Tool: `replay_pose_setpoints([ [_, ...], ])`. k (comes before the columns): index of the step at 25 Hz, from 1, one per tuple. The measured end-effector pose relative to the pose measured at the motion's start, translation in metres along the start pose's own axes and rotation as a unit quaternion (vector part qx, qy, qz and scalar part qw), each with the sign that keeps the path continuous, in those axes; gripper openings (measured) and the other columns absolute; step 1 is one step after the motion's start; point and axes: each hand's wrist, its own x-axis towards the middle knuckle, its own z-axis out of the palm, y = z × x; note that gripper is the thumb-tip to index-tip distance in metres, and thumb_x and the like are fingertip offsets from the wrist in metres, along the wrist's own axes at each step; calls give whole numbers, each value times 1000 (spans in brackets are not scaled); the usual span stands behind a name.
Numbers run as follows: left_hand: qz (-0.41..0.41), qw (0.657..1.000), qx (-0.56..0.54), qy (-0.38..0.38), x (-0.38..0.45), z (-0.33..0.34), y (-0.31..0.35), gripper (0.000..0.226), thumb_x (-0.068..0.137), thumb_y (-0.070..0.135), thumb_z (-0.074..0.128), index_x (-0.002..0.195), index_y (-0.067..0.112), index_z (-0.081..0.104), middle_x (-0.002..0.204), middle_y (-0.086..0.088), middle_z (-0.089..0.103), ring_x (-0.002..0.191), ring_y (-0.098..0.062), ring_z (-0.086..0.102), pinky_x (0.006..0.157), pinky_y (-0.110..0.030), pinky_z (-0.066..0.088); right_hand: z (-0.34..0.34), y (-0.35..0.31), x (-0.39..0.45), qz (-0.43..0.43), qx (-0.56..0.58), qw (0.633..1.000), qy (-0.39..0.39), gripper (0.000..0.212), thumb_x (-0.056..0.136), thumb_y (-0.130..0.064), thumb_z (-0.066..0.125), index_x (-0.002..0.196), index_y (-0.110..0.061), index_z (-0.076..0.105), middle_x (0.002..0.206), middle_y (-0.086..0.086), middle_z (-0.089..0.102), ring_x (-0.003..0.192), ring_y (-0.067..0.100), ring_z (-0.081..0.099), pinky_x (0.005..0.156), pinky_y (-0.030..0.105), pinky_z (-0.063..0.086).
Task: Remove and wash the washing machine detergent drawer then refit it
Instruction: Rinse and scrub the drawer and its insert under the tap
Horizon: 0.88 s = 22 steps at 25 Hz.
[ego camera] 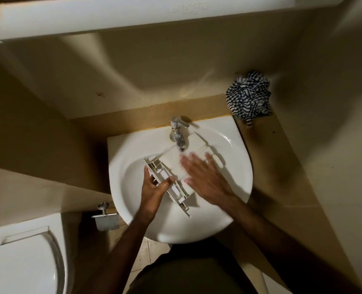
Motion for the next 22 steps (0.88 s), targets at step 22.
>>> replay_pose_setpoints([
  [22,-6,1000,-8,-2,-1,0,4,64,83,20,88,135,34,53,116,0,78,108,-19,75,83,-20,59,-10,-5,24,170,65,981,60,46,109,-28,43,152,-15,51,160,7,46,155,26,34,124,62,21],
])
